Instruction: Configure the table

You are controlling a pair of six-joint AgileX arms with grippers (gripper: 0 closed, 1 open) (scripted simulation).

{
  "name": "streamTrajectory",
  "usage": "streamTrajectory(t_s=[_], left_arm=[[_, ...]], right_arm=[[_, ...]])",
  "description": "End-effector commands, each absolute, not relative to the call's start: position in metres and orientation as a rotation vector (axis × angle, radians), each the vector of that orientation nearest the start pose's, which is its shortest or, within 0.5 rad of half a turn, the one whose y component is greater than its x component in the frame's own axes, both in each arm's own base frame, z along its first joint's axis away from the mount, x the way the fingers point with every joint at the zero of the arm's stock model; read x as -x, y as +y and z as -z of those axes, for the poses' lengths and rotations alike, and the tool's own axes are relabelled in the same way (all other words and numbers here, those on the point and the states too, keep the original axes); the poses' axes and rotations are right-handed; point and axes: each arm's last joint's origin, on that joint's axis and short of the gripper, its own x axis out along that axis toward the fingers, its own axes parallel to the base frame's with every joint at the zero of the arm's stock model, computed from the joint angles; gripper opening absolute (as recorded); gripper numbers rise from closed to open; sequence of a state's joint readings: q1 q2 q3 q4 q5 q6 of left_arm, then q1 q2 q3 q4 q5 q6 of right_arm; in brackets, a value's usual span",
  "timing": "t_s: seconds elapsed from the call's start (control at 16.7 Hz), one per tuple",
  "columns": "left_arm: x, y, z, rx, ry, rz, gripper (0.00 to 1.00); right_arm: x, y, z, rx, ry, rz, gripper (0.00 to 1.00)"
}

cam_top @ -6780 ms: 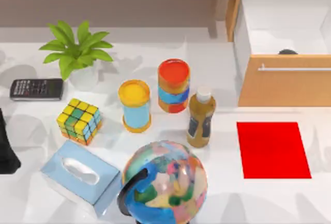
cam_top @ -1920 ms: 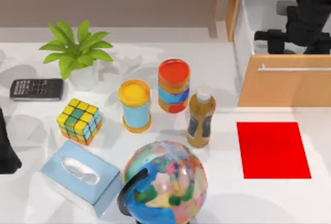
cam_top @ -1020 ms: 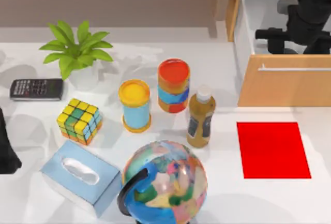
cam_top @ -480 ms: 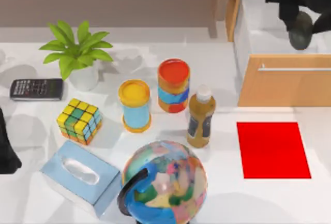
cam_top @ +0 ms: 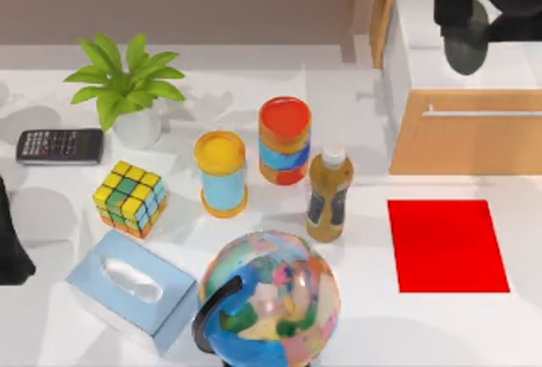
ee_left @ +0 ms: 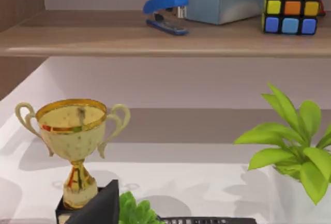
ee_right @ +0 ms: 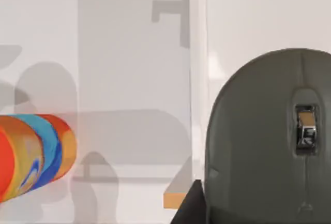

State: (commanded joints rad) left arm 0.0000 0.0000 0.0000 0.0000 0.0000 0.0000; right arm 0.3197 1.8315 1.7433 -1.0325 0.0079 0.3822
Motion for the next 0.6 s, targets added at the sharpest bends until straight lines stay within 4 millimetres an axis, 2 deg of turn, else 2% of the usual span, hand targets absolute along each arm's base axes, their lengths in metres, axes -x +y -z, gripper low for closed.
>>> streamTrajectory(t_s=[0.12,0.3,0.6], left_arm=[[-0.106,-0.001,-0.160,0.000,0.000,0.000,1.00],[-0.106,-0.001,-0.160,0.000,0.000,0.000,1.00],[-0.106,-0.001,-0.160,0.000,0.000,0.000,1.00]], right_arm=[[-0.345,0.135,-0.300,-0.136,1.163,-0.103,0.00],[-0.320,0.145,-0.280,-0.109,1.221,-0.127,0.00],[-0.297,0.147,-0.223,-0.059,1.349,-0.092,0.00]])
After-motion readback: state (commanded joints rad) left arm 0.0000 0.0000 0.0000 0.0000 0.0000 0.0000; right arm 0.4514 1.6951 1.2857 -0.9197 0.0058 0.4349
